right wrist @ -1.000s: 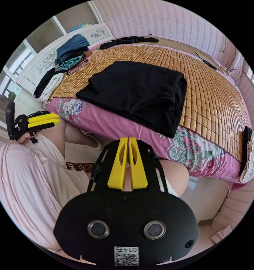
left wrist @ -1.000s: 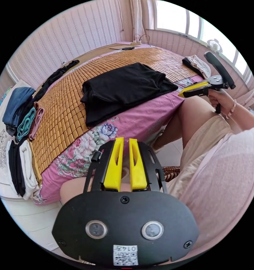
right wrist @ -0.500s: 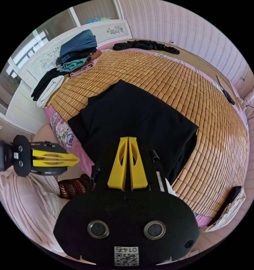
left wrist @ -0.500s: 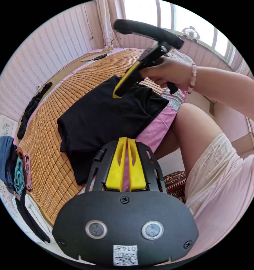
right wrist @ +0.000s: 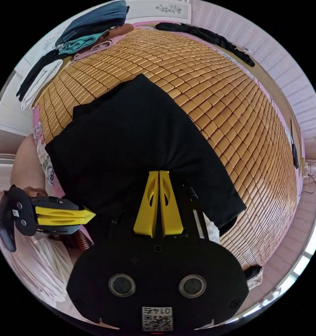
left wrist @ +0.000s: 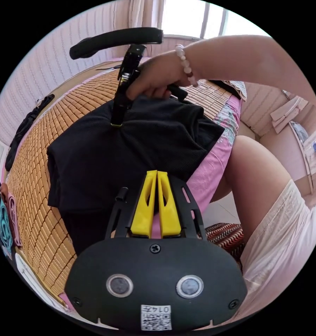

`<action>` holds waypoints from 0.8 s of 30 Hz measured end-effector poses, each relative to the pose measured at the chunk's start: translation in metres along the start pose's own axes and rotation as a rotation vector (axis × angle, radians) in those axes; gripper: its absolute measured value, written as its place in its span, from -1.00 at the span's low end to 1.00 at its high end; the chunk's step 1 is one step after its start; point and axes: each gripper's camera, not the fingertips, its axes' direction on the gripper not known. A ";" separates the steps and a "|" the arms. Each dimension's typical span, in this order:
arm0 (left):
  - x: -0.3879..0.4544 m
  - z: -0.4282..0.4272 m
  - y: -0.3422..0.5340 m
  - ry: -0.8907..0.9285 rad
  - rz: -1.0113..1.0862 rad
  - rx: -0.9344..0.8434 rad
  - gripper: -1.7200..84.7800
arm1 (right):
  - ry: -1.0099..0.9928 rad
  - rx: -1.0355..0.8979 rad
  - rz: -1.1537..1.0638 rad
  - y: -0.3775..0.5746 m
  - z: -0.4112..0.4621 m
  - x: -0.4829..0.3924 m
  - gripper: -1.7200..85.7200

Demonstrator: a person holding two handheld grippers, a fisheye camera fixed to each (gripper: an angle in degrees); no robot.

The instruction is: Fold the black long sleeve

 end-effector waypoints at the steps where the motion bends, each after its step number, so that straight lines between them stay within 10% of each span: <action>1: 0.000 -0.001 0.001 -0.004 -0.019 0.003 -0.98 | -0.008 -0.008 0.001 -0.006 -0.007 0.009 -0.97; 12: 0.003 -0.003 0.008 -0.050 0.028 -0.003 -0.98 | 0.072 0.030 0.197 -0.008 0.003 0.050 -0.97; 17: -0.007 -0.023 0.008 0.108 -0.032 0.004 -0.98 | -0.072 0.408 0.378 0.123 -0.032 0.061 -0.95; 24: 0.031 -0.044 -0.003 0.004 0.112 0.077 -0.79 | -0.084 0.471 0.766 0.306 -0.009 0.065 -0.73</action>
